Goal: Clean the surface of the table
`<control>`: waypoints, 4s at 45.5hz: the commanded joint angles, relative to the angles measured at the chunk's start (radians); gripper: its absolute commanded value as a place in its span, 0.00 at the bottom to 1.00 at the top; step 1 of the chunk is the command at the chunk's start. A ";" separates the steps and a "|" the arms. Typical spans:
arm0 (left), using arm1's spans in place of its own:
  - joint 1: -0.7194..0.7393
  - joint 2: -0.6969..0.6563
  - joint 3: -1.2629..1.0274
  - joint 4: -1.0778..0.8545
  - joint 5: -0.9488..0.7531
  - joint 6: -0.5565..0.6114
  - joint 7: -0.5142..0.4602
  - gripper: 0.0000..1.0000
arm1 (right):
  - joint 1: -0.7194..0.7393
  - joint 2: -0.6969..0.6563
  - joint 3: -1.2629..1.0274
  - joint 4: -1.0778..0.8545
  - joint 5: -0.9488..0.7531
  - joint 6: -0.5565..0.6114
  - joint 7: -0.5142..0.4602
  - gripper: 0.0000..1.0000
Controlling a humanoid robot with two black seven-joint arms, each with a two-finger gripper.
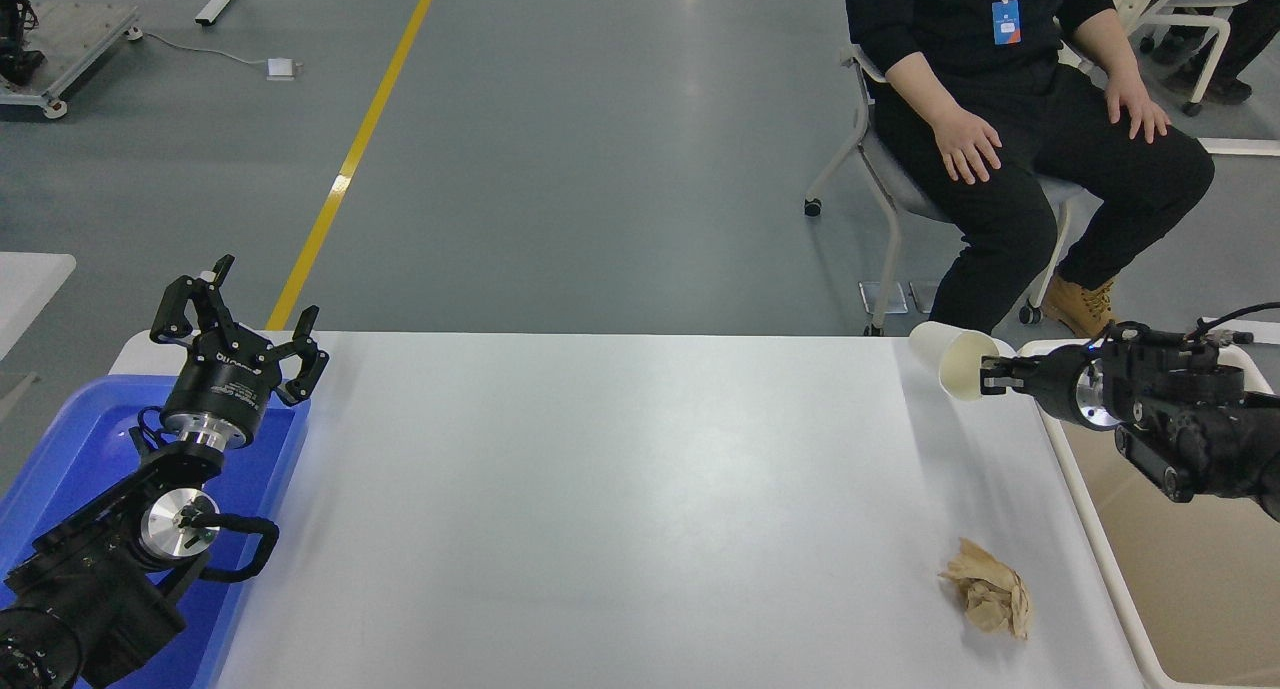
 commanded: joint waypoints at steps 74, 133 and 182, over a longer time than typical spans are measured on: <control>0.000 -0.001 0.000 0.000 0.000 0.000 0.000 1.00 | -0.361 -0.204 0.084 -0.335 0.413 0.152 -0.132 0.00; 0.000 -0.001 0.000 0.000 0.000 0.000 0.000 1.00 | -0.507 0.042 0.103 -0.346 0.436 0.019 -0.169 0.17; 0.000 -0.001 0.000 0.000 0.000 0.000 0.000 1.00 | -0.243 -0.208 0.865 -0.164 0.439 -0.038 -0.166 0.99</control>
